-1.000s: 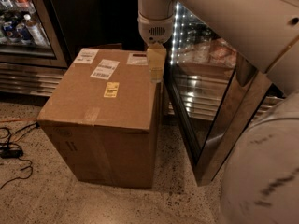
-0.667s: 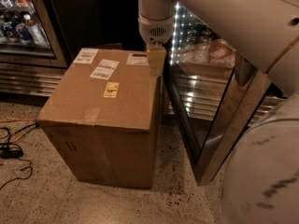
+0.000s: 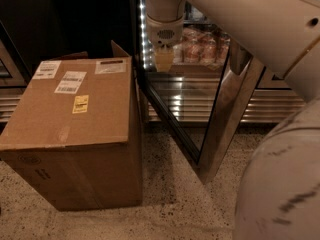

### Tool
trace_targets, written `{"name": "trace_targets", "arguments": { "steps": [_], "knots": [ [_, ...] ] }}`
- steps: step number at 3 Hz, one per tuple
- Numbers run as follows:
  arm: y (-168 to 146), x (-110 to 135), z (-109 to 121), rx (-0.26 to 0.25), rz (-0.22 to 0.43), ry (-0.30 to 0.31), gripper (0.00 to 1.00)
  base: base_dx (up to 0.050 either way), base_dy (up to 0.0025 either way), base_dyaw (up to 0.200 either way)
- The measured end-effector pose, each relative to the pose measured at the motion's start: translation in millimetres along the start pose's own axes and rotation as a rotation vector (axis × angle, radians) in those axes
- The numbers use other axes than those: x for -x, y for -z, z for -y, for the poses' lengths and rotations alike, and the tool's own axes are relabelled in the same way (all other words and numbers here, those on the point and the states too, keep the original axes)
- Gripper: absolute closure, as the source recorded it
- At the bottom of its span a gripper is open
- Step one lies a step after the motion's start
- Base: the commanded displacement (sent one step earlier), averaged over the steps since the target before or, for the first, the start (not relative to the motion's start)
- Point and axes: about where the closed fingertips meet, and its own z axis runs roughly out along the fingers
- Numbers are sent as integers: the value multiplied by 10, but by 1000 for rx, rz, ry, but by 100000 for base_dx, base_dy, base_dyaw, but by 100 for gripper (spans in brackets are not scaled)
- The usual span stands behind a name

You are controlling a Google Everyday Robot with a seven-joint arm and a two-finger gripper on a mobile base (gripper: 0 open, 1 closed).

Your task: Close left fridge door

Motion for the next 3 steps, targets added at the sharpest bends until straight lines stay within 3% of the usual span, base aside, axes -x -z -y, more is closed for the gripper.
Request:
{"name": "trace_targets", "arguments": {
  "steps": [1,2,3],
  "knots": [
    [0,0,0,0,0,0,100,-11,17,-19783],
    [0,0,0,0,0,0,100,4925,17,-413],
    [0,0,0,0,0,0,100,3778,-236,-13170]
  ]
}}
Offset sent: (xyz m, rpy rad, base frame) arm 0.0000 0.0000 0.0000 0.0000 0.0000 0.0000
